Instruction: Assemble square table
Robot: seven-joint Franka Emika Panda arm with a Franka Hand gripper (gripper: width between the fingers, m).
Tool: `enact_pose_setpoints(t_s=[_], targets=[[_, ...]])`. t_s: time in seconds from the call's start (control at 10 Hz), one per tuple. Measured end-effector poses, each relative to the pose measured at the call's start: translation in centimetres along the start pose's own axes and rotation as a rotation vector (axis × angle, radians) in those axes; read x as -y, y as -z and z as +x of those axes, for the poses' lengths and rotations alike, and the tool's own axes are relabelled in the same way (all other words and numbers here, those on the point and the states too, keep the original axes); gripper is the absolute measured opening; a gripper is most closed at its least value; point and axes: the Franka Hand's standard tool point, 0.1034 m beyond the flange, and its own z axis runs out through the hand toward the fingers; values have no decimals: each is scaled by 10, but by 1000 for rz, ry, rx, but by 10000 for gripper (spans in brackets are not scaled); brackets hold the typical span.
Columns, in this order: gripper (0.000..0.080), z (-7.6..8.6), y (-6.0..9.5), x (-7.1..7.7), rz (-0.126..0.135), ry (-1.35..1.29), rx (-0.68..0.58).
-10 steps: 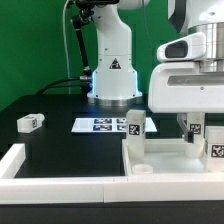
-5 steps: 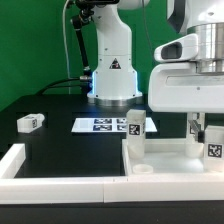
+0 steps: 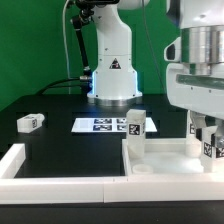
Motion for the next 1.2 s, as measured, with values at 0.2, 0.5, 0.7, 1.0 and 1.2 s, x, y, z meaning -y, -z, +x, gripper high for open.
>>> enact_pose_setpoints(t_s=[0.2,0.5,0.7,1.0,1.2], targets=[[294,-2,0,-4,29,-239,63],[294,-2,0,-5,22,-475,70],[298,-1,0,-9,67,-734,86],[313,3,0,-12,110,-882,78],[314,5,1,-13,106,-875,75]])
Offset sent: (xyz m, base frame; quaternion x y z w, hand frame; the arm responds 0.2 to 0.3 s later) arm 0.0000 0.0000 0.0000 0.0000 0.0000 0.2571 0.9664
